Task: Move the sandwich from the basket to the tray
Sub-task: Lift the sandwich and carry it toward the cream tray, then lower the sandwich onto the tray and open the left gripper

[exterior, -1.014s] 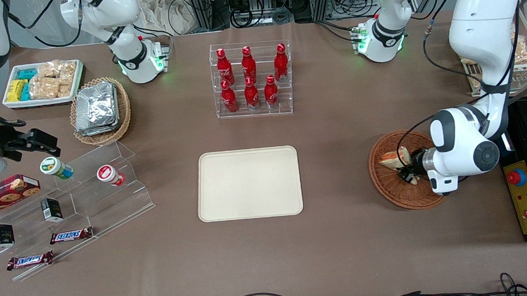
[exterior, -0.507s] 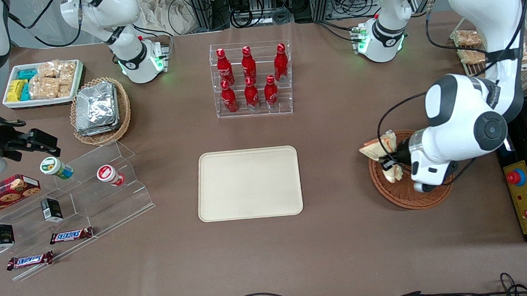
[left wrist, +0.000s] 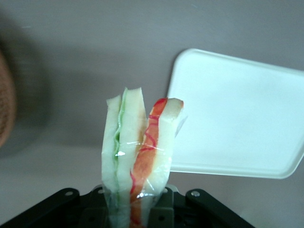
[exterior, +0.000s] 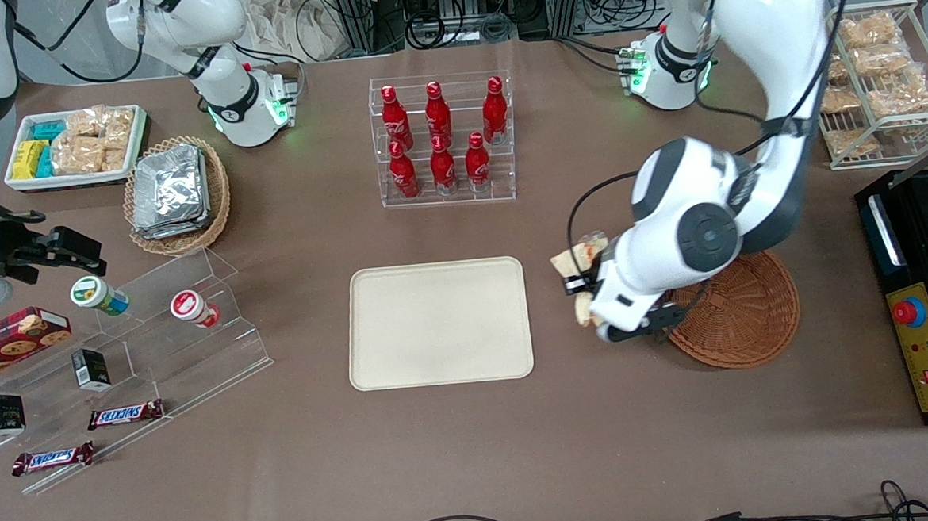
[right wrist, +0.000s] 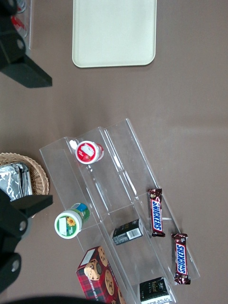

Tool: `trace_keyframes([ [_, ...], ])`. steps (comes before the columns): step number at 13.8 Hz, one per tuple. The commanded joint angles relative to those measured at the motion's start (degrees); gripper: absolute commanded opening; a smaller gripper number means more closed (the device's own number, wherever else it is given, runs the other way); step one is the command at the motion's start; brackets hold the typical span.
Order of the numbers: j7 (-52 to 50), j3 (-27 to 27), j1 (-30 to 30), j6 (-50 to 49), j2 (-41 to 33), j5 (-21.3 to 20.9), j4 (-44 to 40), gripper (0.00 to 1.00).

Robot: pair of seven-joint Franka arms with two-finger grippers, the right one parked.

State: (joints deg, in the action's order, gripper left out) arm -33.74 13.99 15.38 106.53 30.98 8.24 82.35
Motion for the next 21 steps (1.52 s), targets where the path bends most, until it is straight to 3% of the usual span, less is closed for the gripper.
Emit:
trace_keyframes([
  [1,6.21,-0.28,3.07,0.6,8.72,-1.38,-9.3,0.14],
  [6,17.38,-0.37,6.76,8.42,16.29,-1.74,-10.02,0.17],
  [13,17.04,-0.45,8.71,11.86,21.13,-1.48,-9.84,0.26],
  [14,16.78,-0.45,8.71,12.47,21.31,-1.47,-9.75,0.42],
  [15,17.13,-0.45,8.71,14.13,21.31,-1.65,-9.32,0.99],
  [21,16.78,-0.45,8.44,18.54,20.88,-1.12,-9.31,1.0],
])
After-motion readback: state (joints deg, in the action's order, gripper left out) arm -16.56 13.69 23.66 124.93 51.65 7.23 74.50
